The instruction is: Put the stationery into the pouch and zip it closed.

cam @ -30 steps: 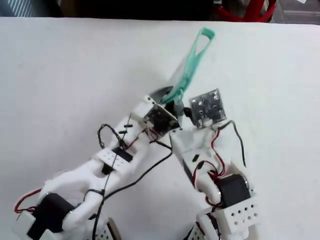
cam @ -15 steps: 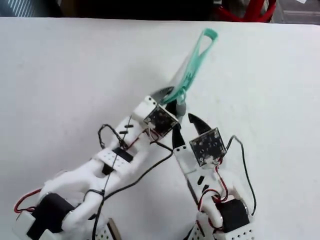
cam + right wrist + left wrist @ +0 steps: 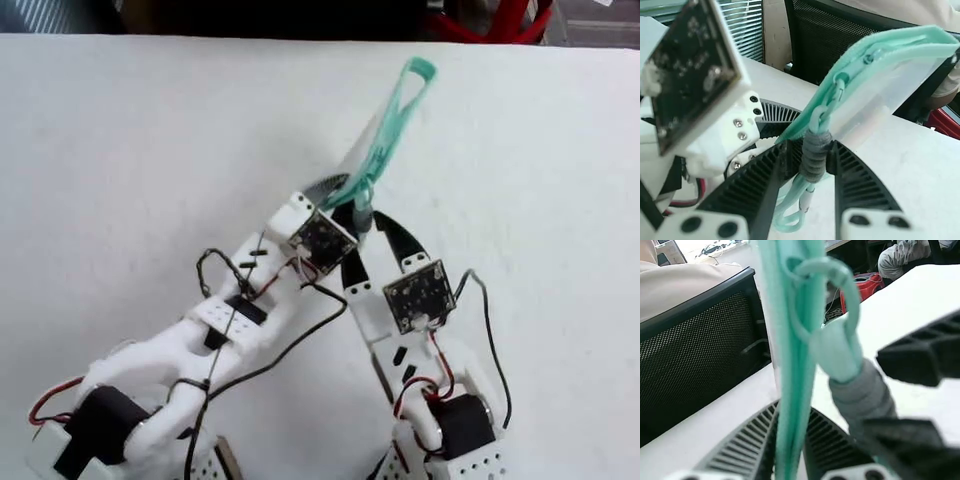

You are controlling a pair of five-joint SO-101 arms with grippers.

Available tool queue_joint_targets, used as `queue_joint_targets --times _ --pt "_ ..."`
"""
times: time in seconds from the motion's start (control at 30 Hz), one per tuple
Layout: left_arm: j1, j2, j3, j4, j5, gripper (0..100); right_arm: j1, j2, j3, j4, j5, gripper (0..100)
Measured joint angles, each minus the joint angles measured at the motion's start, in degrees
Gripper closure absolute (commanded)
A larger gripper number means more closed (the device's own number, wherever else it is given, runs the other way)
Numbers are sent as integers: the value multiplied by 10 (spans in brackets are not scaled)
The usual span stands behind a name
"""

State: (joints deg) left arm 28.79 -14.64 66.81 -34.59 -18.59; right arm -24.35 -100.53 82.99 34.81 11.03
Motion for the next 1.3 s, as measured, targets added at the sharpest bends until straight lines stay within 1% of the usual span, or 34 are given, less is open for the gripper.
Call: queue_joint_targets --times 0.07,0.2,0.33,0.47,0.67,0.73,0.87,1.1,1.2,1.3 --pt "0 0 0 0 -1 977 1 2 16 -16 0 878" --pt "0 0 0 0 -3 977 4 1 33 -33 0 810" --pt "0 0 0 0 -3 977 5 2 36 -43 0 834" --pt "0 0 0 0 -2 977 4 13 36 -76 0 836" --pt "0 0 0 0 -3 977 10 125 15 -128 0 837" --pt "0 0 0 0 -3 977 11 162 -6 -130 0 850" --pt "0 0 0 0 -4 977 11 180 -17 -131 0 977" --pt "0 0 0 0 -4 977 12 180 -18 -127 0 980" --pt "0 0 0 0 -4 977 21 177 -51 -86 0 980" --pt "0 0 0 0 -1 967 54 143 -104 -38 0 980"
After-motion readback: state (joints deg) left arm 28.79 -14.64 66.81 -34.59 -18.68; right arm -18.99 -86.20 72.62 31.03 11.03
